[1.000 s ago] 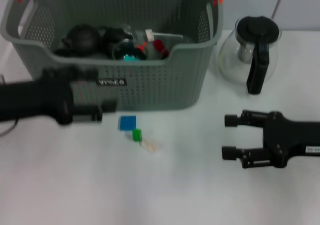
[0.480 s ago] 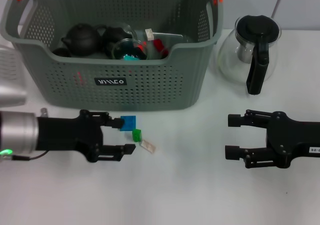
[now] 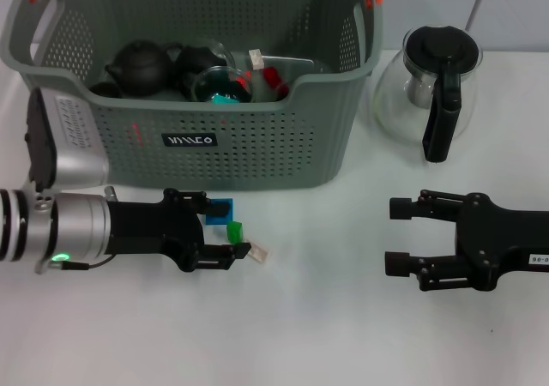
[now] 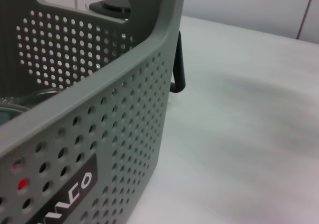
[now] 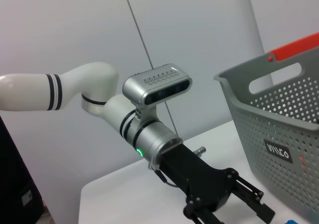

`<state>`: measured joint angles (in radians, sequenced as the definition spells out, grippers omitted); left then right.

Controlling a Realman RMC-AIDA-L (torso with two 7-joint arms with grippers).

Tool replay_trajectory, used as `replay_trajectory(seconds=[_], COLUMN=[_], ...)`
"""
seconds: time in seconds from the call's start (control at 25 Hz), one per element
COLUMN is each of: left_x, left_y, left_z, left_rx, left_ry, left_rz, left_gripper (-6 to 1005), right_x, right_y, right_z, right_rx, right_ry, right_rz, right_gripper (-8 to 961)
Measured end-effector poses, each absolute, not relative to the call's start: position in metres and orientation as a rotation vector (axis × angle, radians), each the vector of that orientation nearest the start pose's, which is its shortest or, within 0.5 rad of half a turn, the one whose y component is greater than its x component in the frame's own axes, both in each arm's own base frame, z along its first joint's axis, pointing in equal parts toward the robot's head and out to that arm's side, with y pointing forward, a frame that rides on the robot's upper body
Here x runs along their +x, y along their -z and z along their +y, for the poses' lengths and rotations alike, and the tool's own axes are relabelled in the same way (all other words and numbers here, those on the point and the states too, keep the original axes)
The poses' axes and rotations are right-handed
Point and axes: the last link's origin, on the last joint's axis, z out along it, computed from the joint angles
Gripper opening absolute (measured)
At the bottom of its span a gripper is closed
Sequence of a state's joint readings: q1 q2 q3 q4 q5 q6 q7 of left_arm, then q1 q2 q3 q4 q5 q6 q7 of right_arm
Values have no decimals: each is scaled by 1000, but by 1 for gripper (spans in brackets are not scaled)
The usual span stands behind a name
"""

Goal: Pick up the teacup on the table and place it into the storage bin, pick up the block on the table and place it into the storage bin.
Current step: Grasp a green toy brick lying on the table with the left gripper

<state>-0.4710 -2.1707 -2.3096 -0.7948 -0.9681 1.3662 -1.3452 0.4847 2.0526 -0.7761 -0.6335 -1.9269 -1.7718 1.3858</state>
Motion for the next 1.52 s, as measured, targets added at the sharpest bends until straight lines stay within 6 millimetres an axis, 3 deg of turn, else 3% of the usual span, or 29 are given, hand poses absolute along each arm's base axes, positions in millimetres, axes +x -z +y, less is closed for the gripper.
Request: replay_trajectory(seconds=[0.4,0.84,1.2,1.52], left_x=[-279,-283,-285,-294], left_y=[53,58,52,42], left_z=[328,319,321,307], left_rx=[-2748,-2790,-2765,-2784], left_ry=[291,271,255,214], left_rz=[-497,-516,-512,-555], left_gripper=[683,657,646,623], right_x=[254,254,255,256], right_y=[0,0,-1,-2], right_z=[293,293,292,292], right_rx=[-2910,-2909,-2904,-2896], right_ry=[-877,-877,-880,-882], right_rz=[614,612,628,631], right_gripper=[915,915,914,915])
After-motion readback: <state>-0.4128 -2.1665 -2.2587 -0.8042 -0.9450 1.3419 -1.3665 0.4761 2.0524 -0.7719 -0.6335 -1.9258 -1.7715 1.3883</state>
